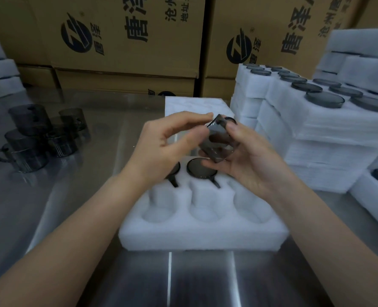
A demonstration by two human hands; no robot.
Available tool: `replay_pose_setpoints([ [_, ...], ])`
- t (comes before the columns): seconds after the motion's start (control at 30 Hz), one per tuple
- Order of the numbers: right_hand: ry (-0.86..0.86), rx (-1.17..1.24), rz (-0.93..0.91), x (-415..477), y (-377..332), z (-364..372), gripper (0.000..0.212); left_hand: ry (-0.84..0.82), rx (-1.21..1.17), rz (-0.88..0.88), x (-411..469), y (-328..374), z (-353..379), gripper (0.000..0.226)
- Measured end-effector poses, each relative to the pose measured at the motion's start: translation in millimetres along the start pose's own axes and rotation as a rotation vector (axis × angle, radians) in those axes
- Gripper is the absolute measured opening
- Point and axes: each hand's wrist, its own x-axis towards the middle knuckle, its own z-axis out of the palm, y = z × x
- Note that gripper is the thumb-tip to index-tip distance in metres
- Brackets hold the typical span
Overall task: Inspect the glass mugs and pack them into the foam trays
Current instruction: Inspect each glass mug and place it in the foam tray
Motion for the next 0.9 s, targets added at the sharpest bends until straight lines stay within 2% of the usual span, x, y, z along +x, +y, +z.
replay_pose_setpoints([
  [0.07,0.12,-0.131,-0.022,-3.1,-2.8,4.2,0.041,0.104,0.012,-0.072,2.7,-11.8,-9.8,0.027],
  [0.13,0.159,-0.337,-0.062,-7.8,-6.3,10.6,0.053,0.162,0.016,-0.171,3.1,-28.5,-19.4,0.021],
  [0.37,0.021,-0.812,-0.142,-24.8,-1.0,57.3,0.03,0.102,-0.181,-0.522,-10.8,-65.9,-29.3,0.016],
  [0.53,-0.02,-1.193,-0.178,-29.2,17.4,90.1,0.03,0.014,-0.114,-0.577,-13.5,-66.5,-30.8,0.026],
  [0.67,-0.02,-1.535,-0.192,-29.6,31.4,108.7,0.041,0.009,-0.099,-0.61,-13.7,-65.7,-31.7,0.023],
  [0.9,-0.028,-1.774,-0.229,-31.3,39.6,117.9,0.051,0.039,-0.083,-0.652,-11.3,-62.0,-30.4,0.023],
])
